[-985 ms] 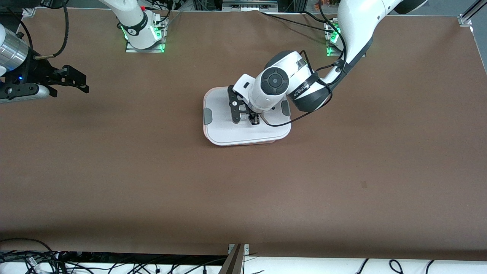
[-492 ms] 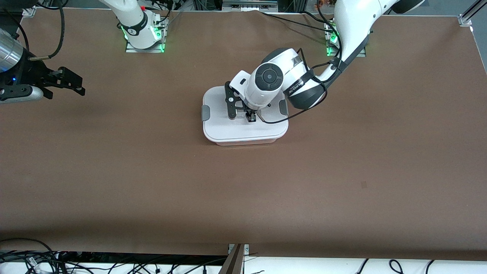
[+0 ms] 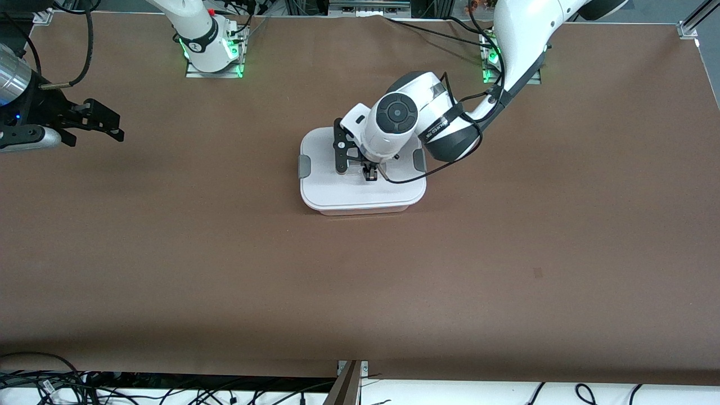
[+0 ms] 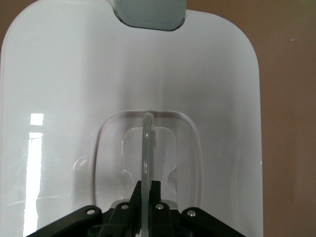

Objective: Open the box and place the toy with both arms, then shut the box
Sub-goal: 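Lower the lid onto the tub and press it down with the left gripper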

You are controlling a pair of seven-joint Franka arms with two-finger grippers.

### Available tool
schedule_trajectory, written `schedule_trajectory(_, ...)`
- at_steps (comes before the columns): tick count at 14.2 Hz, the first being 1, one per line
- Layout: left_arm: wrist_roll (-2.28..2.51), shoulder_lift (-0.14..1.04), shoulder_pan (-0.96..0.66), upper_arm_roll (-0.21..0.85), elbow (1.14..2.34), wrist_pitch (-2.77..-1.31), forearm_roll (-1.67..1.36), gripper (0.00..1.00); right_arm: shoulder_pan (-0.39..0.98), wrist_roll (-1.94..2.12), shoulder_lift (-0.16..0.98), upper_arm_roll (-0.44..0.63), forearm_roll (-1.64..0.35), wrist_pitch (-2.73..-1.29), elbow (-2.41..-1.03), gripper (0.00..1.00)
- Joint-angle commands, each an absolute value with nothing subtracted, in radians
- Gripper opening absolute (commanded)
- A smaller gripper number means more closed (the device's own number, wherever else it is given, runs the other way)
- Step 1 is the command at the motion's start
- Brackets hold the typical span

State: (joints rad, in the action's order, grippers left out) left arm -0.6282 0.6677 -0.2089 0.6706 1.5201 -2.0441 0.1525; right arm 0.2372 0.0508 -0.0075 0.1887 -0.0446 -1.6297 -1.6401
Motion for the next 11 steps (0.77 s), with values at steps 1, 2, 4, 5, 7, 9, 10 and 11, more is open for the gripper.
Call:
schedule_trajectory(1, -0.649, 0.683, -0.212, 0.667, 1.535, -2.062, 0.211, 0.0, 0.229, 0.043, 0.002, 0.181, -0.032, -1.62, -1.617, 1.0)
schedule_trajectory(2, -0.649, 0.689, -0.212, 0.669, 1.536, -2.062, 0.228, 0.0, 0.229, 0.043, 0.002, 0.181, -0.032, -1.62, -1.618, 1.0)
schedule_trajectory(4, -0.644, 0.687, -0.212, 0.669, 1.536, -2.06, 0.23, 0.0, 0.229, 0.043, 0.002, 0.181, -0.032, -1.621, -1.618, 1.0)
schedule_trajectory(5, -0.638, 0.681, -0.212, 0.67, 1.532, -2.056, 0.23, 0.0, 0.229, 0.043, 0.002, 0.181, -0.032, -1.621, -1.617, 1.0)
schedule_trajectory(7, -0.611, 0.664, -0.207, 0.679, 1.534, -2.043, 0.229, 0.99, 0.229, 0.043, 0.002, 0.181, -0.032, -1.621, -1.618, 1.0)
schedule_trajectory(9, -0.554, 0.62, -0.209, 0.684, 1.523, -1.976, 0.229, 1.0, 0.229, 0.043, 0.002, 0.181, -0.032, -1.621, -1.617, 1.0)
schedule_trajectory(10, -0.531, 0.594, -0.206, 0.686, 1.517, -1.93, 0.222, 1.0, 0.229, 0.043, 0.002, 0.181, -0.032, -1.621, -1.617, 1.0)
schedule_trajectory(11, -0.505, 0.56, -0.201, 0.686, 1.516, -1.893, 0.216, 1.0, 0.229, 0.043, 0.002, 0.183, -0.032, -1.621, -1.617, 1.0)
